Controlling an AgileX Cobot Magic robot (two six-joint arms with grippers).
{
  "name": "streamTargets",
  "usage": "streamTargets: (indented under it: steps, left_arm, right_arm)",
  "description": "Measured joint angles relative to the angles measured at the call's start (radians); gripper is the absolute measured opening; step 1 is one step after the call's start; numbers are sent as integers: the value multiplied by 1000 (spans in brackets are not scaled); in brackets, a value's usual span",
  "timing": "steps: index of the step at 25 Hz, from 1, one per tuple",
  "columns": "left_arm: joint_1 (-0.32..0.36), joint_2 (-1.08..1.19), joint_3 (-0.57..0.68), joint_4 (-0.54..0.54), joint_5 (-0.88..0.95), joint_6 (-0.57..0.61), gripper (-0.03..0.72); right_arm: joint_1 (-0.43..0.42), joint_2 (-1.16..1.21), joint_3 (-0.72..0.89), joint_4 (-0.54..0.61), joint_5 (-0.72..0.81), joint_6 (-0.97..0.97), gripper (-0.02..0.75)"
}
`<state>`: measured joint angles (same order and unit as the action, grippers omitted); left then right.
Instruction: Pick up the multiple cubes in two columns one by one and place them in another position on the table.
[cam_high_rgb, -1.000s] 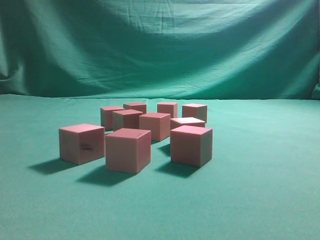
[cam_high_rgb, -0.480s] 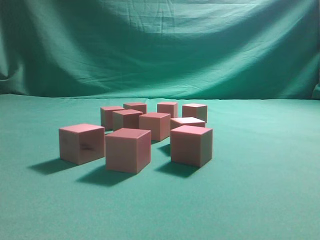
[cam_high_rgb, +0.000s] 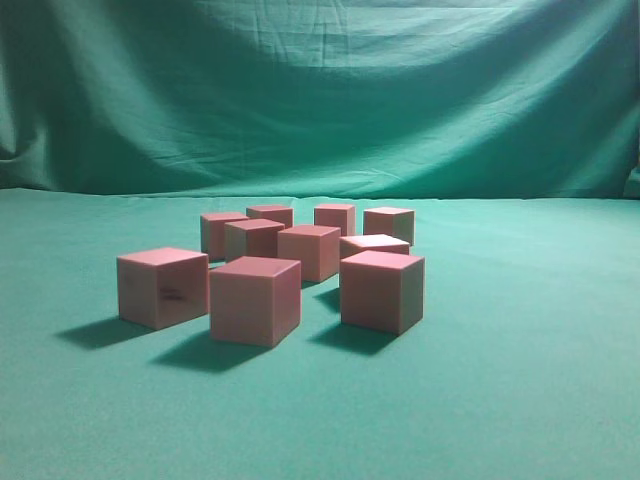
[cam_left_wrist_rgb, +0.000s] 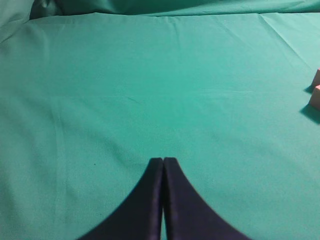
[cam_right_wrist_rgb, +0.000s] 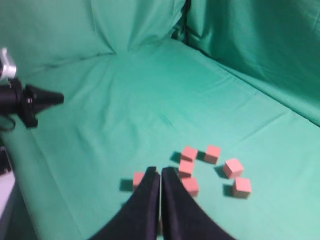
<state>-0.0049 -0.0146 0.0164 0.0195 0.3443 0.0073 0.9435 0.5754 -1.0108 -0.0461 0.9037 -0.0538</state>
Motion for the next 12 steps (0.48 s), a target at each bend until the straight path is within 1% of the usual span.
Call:
streamTargets:
  steps: [3, 6, 9, 12]
  left_arm:
    - [0, 0, 0, 0, 0, 0, 0]
    - [0, 0, 0, 0, 0, 0, 0]
    - [0, 0, 0, 0, 0, 0, 0]
    - [0, 0, 0, 0, 0, 0, 0]
  right_arm:
    - [0, -66, 11, -6, 57, -46, 0]
    - [-21, -136, 60, -8, 10, -64, 0]
    - [-113, -203, 152, -8, -104, -64, 0]
    - [-247, -263, 276, -8, -238, -64, 0]
